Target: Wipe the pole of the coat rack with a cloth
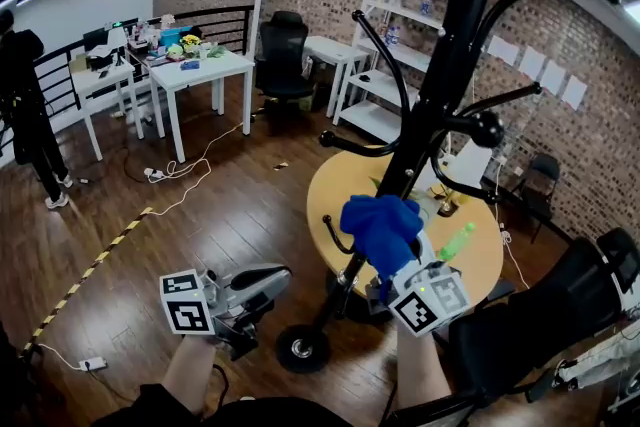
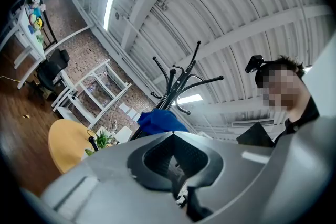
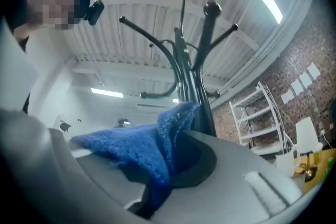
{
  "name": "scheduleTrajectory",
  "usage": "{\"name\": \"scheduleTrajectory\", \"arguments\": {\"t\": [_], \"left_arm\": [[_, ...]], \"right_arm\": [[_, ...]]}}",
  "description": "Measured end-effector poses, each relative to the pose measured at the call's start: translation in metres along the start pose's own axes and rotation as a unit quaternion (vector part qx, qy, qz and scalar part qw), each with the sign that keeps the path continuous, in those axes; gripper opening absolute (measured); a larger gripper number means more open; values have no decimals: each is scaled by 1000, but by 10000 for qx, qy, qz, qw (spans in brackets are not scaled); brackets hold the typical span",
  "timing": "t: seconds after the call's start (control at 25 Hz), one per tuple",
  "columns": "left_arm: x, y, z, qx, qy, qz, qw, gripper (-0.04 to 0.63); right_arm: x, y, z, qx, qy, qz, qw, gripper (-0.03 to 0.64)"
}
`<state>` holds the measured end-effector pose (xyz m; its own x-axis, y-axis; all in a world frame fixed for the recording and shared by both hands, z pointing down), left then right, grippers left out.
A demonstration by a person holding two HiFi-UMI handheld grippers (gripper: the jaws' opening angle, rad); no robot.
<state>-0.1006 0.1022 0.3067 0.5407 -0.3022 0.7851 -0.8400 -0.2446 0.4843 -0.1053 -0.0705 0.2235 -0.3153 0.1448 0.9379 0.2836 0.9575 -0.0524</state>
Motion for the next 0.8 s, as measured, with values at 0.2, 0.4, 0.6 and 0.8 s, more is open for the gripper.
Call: {"name": "scheduleTrajectory", "arguments": {"t": [0.2, 0.4, 0.6, 0.8], "left_arm": [[-9, -4, -1, 59, -83, 107, 9999, 3], [-19, -8, -7, 80, -137, 181, 9997, 3], [-27, -13, -3, 132, -156, 297, 9993, 3], [-25, -16, -1, 192, -175, 346, 9991, 3]], "right_arm": [[-88, 8, 28, -89, -587, -552, 9967, 25], [-153, 48, 30, -372, -1170, -801, 9892, 25], [-206, 119, 3, -1253, -1859, -1151, 9677, 25], [-218, 136, -10, -1340, -2058, -1567, 9566, 25]]}}
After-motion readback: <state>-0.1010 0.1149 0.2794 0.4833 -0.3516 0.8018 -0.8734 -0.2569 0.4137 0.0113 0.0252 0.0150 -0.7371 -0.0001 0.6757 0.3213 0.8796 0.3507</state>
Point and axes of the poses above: the fingertips, and each gripper's own axes: z forward along the fingers, y to its left, x out of its underside, the point moved 2 cm from there along -z, backward along the fingers, and after that the axes turned 3 degrees about x, right-handed, at the moved point
